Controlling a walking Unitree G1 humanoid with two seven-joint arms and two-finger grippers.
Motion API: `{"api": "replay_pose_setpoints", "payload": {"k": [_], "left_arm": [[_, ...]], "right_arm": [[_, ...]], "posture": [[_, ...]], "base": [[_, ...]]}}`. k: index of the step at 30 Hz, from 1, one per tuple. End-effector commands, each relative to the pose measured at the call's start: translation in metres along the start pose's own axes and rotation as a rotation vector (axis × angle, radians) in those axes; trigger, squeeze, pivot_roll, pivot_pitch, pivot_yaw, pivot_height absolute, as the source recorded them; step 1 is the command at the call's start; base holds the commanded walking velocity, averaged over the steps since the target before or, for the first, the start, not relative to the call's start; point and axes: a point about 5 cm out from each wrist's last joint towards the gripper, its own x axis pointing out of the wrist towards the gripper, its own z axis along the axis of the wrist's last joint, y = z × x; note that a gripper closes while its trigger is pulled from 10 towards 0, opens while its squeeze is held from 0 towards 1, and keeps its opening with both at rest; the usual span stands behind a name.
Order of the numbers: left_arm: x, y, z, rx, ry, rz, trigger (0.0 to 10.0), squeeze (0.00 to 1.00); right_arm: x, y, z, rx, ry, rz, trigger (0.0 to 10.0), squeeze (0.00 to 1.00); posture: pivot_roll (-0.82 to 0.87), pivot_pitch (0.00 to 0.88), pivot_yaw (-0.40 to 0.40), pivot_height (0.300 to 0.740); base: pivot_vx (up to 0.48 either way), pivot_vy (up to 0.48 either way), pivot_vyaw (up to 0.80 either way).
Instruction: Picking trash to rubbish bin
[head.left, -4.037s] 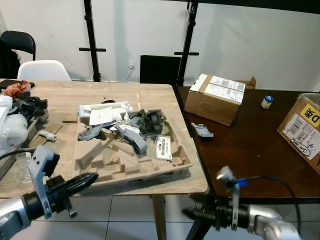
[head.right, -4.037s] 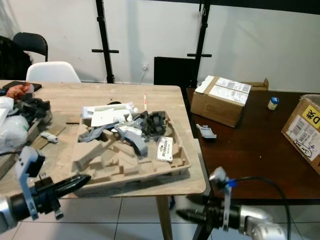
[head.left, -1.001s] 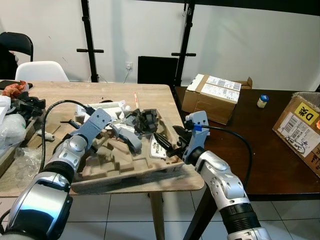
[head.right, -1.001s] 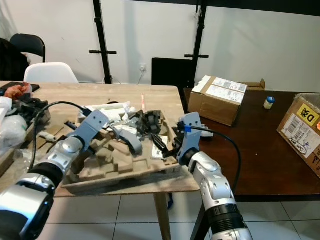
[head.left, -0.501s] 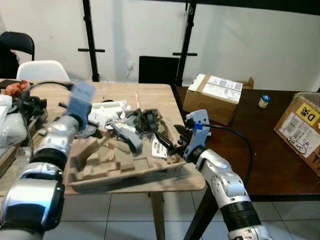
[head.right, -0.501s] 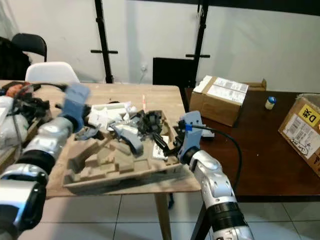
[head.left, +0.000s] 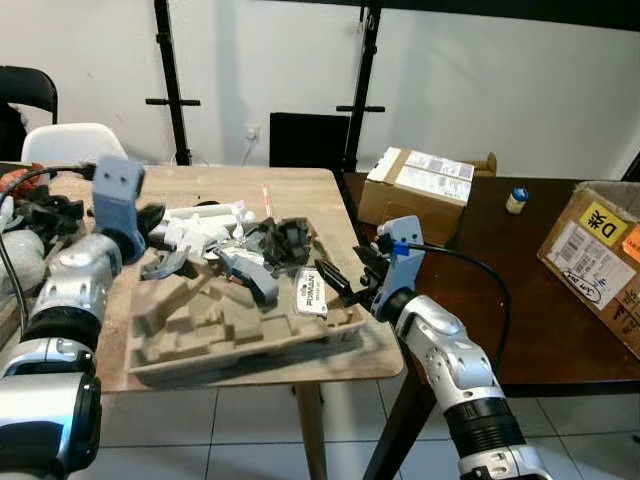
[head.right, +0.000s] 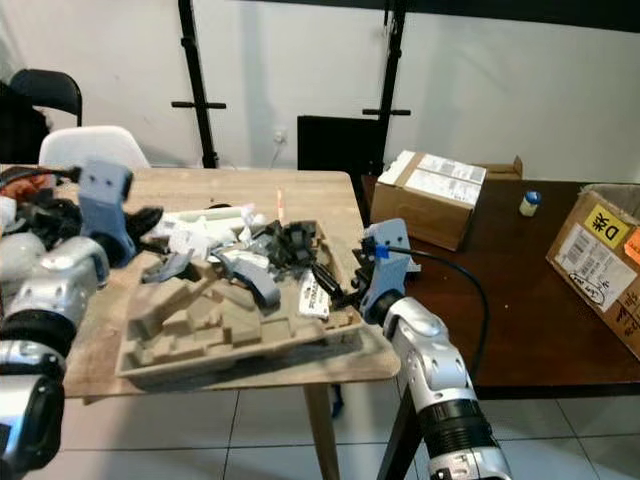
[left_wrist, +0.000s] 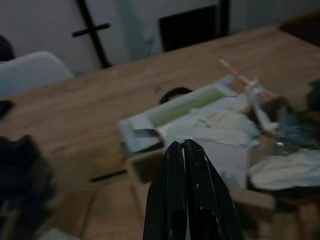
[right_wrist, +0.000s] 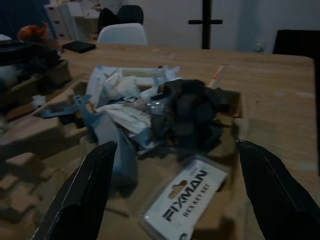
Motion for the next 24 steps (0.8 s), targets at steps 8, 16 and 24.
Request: {"api": "replay_pose_setpoints", "payload": {"k": [8,16,24], "left_arm": [[0.008,-0.035,-0.015,0.065,0.059,-0.109,10.0,1.0],[0.01,-0.055,-0.039,0.138,0.184,-0.163,10.0,1.0],[0.008,-0.041,-0.043,0.247,0.235,-0.034,10.0,1.0]], "right_arm": [[0.001,0.004,-0.001,-0.006,-0.006,0.007,10.0,0.0],[-0.002,0.006,-0.004,-0.009,-0.001,0.005,10.0,0.0],[-0.003,0.009,-0.006,-0.012,0.008,0.014,10.0,0.0]], "posture": [[0.05,0.048,-0.035,0.74],[0.03,0.039,-0.016,0.74],[0.04,0.041,-0.019,0.74]], "base": [[0.0,0.0,0.0],[0.0,0.0,0.0],[0.0,0.0,0.0]]}}
